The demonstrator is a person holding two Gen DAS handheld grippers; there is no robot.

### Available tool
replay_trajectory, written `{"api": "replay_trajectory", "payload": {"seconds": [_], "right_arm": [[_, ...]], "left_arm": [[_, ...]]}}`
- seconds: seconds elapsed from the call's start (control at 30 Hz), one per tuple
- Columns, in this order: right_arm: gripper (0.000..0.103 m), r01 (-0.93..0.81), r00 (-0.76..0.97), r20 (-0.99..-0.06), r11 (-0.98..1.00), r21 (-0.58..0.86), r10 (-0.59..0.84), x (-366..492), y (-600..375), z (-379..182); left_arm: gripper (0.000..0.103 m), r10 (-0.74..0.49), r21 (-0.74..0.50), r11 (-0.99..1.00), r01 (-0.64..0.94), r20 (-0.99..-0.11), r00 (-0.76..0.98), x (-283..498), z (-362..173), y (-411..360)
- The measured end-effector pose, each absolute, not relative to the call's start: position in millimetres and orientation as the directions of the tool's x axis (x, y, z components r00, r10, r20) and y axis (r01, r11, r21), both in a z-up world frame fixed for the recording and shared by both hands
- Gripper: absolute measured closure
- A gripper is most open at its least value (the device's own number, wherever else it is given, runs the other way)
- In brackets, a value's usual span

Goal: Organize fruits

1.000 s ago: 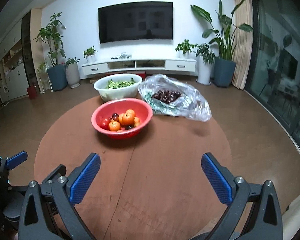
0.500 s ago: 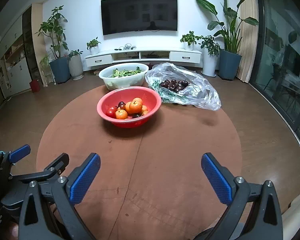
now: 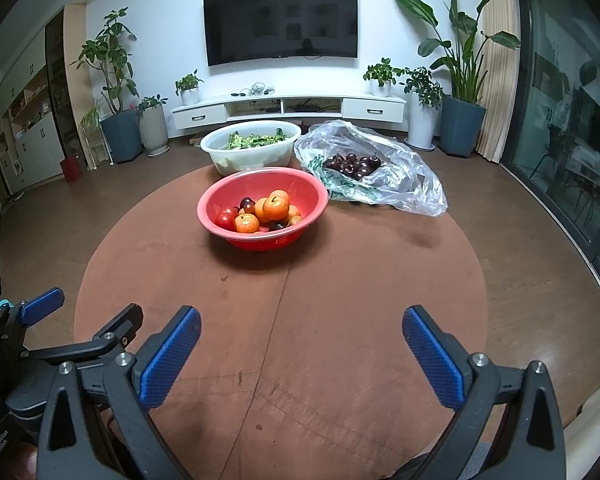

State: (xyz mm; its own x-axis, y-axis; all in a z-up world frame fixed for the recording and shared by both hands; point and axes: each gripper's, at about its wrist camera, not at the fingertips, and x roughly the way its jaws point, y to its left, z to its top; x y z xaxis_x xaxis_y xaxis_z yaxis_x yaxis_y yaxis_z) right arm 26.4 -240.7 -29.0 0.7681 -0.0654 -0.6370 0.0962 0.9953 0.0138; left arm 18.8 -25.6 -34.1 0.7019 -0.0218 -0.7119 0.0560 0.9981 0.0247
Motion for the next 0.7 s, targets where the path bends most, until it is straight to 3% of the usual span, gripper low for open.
{"api": "replay_trajectory", "payload": {"seconds": [0.7], "right_arm": [[0.0, 0.093, 0.746, -0.663, 0.996, 0.01, -0.062, 33.9, -236.6, -37.2]], "left_arm": [[0.0, -0.016, 0.027, 0.998, 0.05, -0.718, 0.695, 21.3, -40.1, -26.4]]}}
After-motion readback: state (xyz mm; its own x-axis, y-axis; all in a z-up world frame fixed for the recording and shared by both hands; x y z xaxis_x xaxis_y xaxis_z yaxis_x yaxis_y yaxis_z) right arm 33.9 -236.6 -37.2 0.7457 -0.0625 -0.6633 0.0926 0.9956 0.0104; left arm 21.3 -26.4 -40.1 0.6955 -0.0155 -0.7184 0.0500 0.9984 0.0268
